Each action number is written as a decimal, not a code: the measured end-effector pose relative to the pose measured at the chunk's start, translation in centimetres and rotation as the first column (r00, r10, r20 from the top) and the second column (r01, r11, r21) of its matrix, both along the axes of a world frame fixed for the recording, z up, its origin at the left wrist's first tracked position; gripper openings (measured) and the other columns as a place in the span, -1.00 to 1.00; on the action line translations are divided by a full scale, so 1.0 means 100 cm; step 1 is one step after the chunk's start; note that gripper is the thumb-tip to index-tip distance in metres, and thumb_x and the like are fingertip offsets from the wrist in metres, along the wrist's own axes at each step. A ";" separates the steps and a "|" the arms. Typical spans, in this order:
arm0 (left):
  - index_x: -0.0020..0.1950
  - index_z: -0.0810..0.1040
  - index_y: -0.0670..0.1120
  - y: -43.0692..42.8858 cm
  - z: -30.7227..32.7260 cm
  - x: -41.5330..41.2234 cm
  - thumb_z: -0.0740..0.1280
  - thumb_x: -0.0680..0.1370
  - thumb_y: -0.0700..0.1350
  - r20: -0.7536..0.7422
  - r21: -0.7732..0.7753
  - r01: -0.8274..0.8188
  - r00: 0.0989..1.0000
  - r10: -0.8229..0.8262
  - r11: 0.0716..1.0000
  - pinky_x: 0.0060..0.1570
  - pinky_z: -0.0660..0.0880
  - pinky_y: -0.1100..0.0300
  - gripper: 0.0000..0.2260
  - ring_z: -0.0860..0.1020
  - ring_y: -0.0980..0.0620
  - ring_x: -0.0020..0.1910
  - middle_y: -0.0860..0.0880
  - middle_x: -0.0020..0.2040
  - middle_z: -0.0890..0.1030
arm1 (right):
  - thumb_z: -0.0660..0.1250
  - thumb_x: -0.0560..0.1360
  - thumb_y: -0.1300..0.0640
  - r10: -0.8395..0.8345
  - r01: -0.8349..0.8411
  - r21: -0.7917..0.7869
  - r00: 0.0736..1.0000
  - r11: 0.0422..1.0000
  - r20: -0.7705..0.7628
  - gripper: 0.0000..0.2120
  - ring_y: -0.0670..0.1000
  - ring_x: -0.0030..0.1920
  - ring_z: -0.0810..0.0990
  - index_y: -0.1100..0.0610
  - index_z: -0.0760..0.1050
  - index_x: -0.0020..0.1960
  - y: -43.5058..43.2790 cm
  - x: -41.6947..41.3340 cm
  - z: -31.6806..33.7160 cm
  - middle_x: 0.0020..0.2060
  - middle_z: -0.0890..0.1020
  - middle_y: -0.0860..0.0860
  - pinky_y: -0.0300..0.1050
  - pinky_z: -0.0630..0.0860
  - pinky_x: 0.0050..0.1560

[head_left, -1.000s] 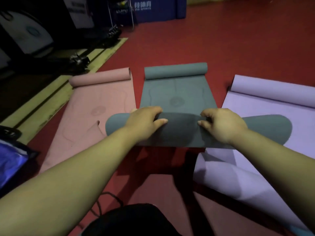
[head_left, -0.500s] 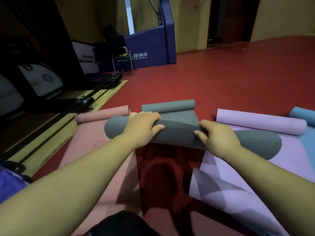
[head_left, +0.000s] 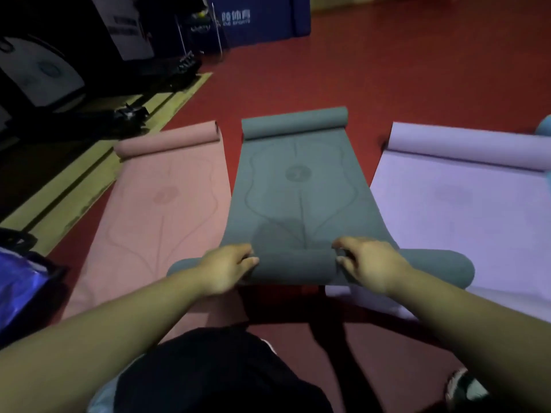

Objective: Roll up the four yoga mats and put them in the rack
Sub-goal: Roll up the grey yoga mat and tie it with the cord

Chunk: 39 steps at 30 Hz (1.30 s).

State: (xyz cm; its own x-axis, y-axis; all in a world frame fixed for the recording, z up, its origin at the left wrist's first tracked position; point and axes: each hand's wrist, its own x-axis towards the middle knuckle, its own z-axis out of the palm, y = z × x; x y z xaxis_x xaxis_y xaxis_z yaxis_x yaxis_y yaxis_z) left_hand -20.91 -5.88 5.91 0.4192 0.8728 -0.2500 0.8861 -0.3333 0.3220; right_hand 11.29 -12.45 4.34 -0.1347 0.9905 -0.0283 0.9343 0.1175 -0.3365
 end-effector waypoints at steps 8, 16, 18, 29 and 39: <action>0.28 0.51 0.16 0.025 -0.082 -0.005 0.32 0.61 0.08 0.141 0.008 -0.127 0.982 0.125 0.992 0.00 0.46 0.07 -0.76 0.55 -0.08 -0.13 0.03 -0.23 0.56 | 0.17 0.50 -0.22 -0.030 0.033 0.052 0.998 0.998 -0.053 -0.67 0.18 -0.07 0.54 -0.09 0.59 0.06 0.015 0.010 -0.082 -0.05 0.56 0.03 0.09 0.55 -0.06; 0.14 0.61 0.17 0.014 -0.151 -0.008 0.08 0.59 0.20 0.066 0.092 -0.009 0.998 0.003 0.996 0.08 0.50 -0.08 -0.66 0.61 -0.10 0.01 0.07 0.00 0.65 | 0.11 0.53 -0.32 -0.020 0.023 -0.107 0.999 0.994 0.029 -0.54 0.12 -0.13 0.52 -0.15 0.68 0.12 -0.003 0.009 -0.127 -0.11 0.60 -0.03 0.03 0.53 -0.10; 0.14 0.62 0.16 0.004 -0.159 -0.009 0.07 0.58 0.22 0.011 0.082 0.022 1.000 -0.023 0.996 0.07 0.48 -0.05 -0.62 0.59 -0.10 0.01 0.06 0.00 0.64 | 0.10 0.52 -0.37 0.008 -0.006 -0.167 1.000 0.986 0.014 -0.50 0.07 -0.10 0.51 -0.15 0.65 0.18 -0.010 0.009 -0.135 -0.09 0.59 -0.05 0.03 0.53 -0.06; 0.01 0.67 -0.03 -0.061 -0.197 -0.009 0.18 0.46 0.26 -0.253 0.243 0.194 0.959 -0.131 0.950 -0.14 0.39 -0.01 -0.55 0.55 -0.17 -0.21 -0.08 -0.12 0.60 | 0.13 0.55 -0.34 0.135 -0.129 -0.215 0.991 0.968 0.010 -0.50 0.07 -0.07 0.62 -0.05 0.63 0.19 -0.042 0.002 -0.159 -0.11 0.65 -0.03 -0.14 0.40 -0.17; 0.19 0.60 0.06 -0.063 -0.195 -0.014 0.09 0.56 0.26 -0.034 -0.043 0.163 0.986 -0.164 0.986 -0.16 0.51 0.04 -0.56 0.66 -0.13 -0.05 -0.03 -0.02 0.69 | 0.27 0.58 -0.24 0.184 -0.196 -0.390 0.981 0.900 -0.068 -0.75 0.00 -0.03 0.64 -0.17 0.56 0.17 -0.023 0.002 -0.160 -0.07 0.69 -0.13 -0.13 0.44 -0.09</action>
State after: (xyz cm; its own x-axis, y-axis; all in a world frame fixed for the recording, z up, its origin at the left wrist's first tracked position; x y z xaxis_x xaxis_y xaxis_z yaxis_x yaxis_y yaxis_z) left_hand -22.32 -12.16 -13.59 0.5452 0.7823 -0.3014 0.8323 -0.4621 0.3061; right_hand 11.53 -14.78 -11.67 -0.3261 0.8552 -0.4028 0.8966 0.1447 -0.4186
